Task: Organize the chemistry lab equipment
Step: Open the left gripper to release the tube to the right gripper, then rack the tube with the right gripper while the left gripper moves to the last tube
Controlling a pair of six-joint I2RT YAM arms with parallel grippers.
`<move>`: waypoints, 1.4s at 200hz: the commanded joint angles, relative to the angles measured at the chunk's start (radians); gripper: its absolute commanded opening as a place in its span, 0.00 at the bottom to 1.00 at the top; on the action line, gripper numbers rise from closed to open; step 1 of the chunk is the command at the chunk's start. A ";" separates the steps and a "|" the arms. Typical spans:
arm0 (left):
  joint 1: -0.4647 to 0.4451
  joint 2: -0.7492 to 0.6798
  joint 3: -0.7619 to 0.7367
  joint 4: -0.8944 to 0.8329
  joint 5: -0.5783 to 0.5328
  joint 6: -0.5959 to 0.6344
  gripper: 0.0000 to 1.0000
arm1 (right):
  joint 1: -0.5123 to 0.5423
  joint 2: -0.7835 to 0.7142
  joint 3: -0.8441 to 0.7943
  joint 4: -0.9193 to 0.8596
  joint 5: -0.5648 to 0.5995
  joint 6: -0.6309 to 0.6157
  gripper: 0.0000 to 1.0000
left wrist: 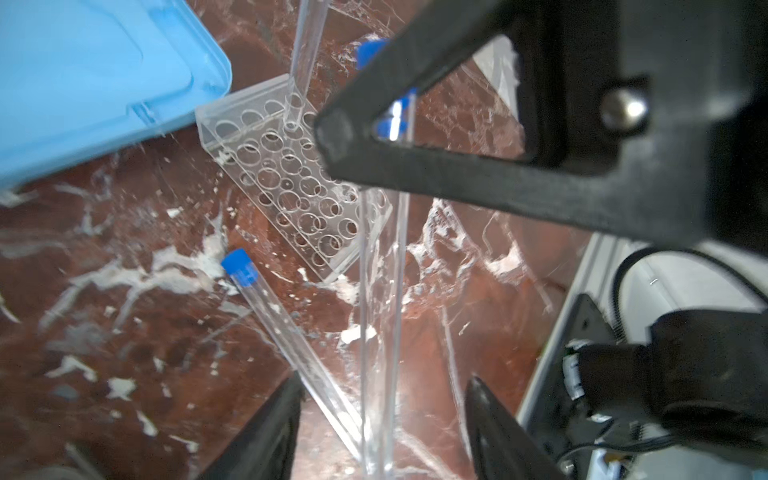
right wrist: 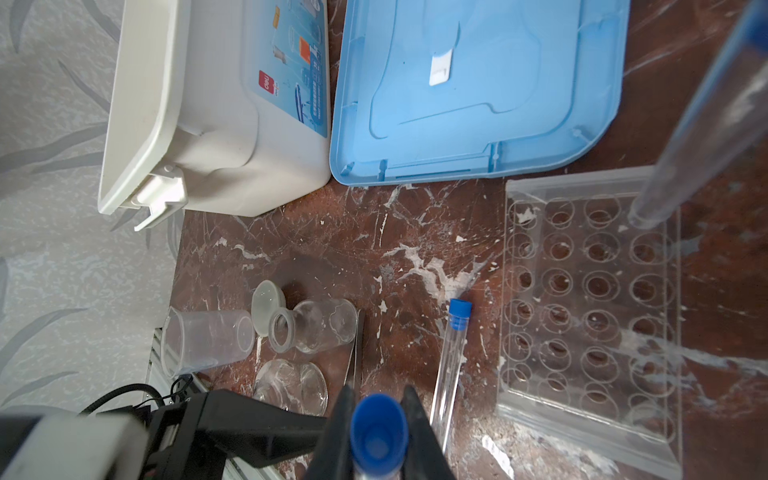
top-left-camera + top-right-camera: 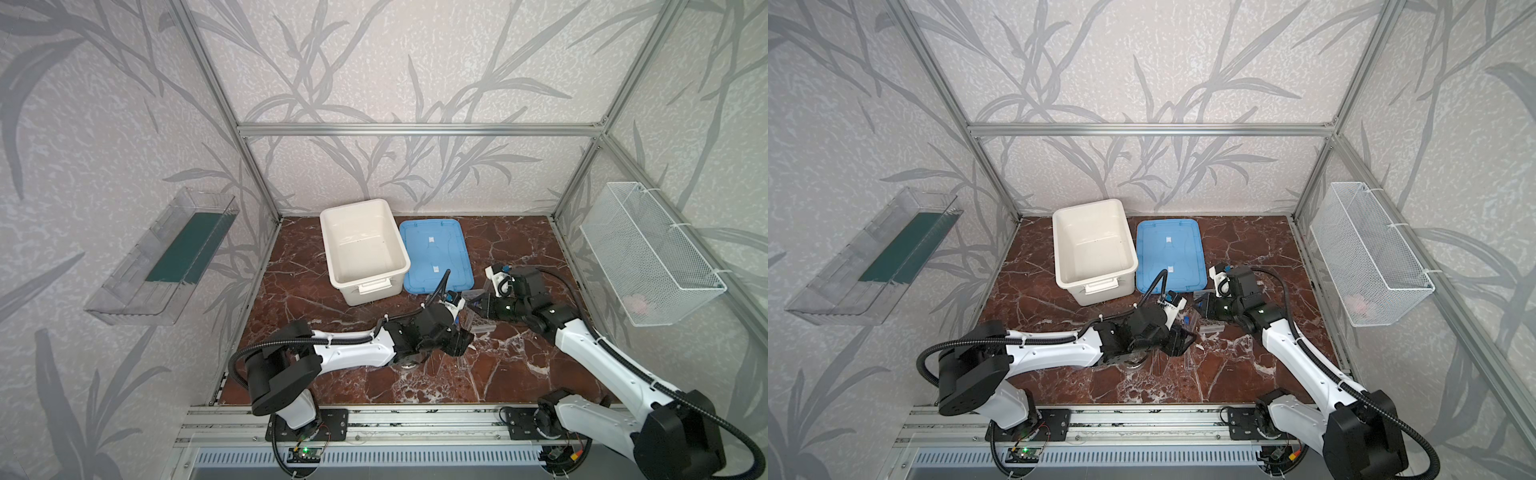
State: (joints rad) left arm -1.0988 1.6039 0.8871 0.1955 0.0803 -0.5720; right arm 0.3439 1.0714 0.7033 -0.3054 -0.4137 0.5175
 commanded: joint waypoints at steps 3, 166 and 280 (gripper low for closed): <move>-0.001 -0.037 0.043 0.029 -0.011 -0.034 0.90 | 0.004 -0.103 -0.008 -0.013 0.141 -0.068 0.17; -0.010 0.215 0.338 -0.340 -0.041 -0.297 0.98 | 0.003 -0.166 -0.231 0.624 0.564 -0.455 0.14; 0.016 0.247 0.362 -0.380 -0.094 -0.288 0.99 | 0.003 -0.073 -0.305 0.740 0.569 -0.402 0.14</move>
State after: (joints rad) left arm -1.0897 1.8378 1.2285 -0.1677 0.0124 -0.8566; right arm 0.3454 0.9924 0.4038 0.3836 0.1410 0.0933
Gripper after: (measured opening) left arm 0.990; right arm 0.179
